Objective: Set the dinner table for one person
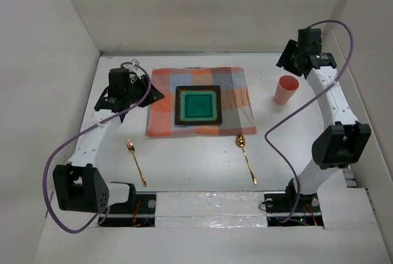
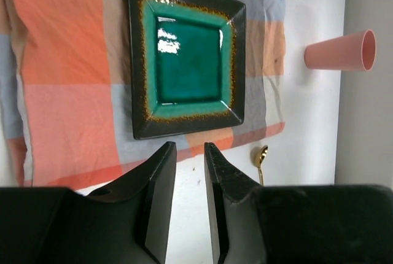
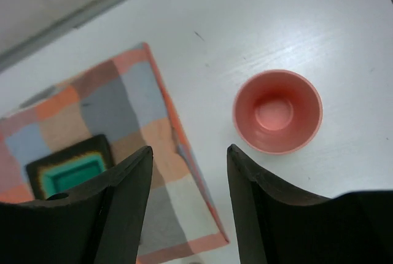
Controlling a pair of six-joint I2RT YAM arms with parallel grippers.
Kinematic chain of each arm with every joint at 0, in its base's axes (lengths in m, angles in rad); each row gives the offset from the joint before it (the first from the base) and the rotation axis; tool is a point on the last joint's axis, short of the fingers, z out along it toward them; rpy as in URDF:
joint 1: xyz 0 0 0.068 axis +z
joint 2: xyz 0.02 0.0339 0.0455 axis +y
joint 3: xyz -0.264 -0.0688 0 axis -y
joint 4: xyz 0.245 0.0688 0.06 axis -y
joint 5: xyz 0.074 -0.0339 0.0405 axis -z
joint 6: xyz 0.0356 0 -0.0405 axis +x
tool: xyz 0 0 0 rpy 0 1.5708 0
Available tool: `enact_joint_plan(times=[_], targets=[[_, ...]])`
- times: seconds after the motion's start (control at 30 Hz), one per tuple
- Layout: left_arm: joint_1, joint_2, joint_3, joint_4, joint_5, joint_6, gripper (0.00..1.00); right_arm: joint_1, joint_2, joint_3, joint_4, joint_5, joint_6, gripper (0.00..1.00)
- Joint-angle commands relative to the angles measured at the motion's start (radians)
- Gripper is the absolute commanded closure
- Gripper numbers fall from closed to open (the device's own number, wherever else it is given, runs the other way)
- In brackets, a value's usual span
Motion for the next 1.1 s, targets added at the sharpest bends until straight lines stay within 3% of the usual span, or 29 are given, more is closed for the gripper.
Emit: enact_joint_plan(times=[0.0, 0.5, 0.73, 0.83, 0.87, 0.9, 1.07], targets=[[-0.002, -0.034, -0.025, 0.033, 0.063, 0.000, 0.77, -0.007, 0.070, 0.057, -0.106, 0.067, -0.043, 0.43], [-0.002, -0.015, -0.057, 0.069, 0.077, -0.012, 0.76, -0.007, 0.312, 0.171, -0.083, 0.077, -0.041, 0.47], [-0.002, -0.025, -0.065, 0.058, 0.044, -0.005, 0.76, -0.007, 0.325, 0.152, -0.094, 0.115, -0.026, 0.49], [-0.002, -0.022, -0.065, 0.059, 0.045, -0.009, 0.77, -0.007, 0.328, 0.137, -0.066, 0.114, -0.035, 0.72], [-0.002, -0.019, -0.063, 0.059, 0.047, -0.008, 0.76, -0.007, 0.340, 0.142, -0.069, 0.117, -0.032, 0.90], [-0.002, -0.019, -0.060, 0.061, 0.047, -0.008, 0.76, -0.007, 0.345, 0.149, -0.074, 0.129, -0.032, 1.00], [-0.002, -0.016, -0.045, 0.047, 0.037, -0.003, 0.76, 0.070, 0.290, 0.224, -0.059, 0.257, -0.085, 1.00]])
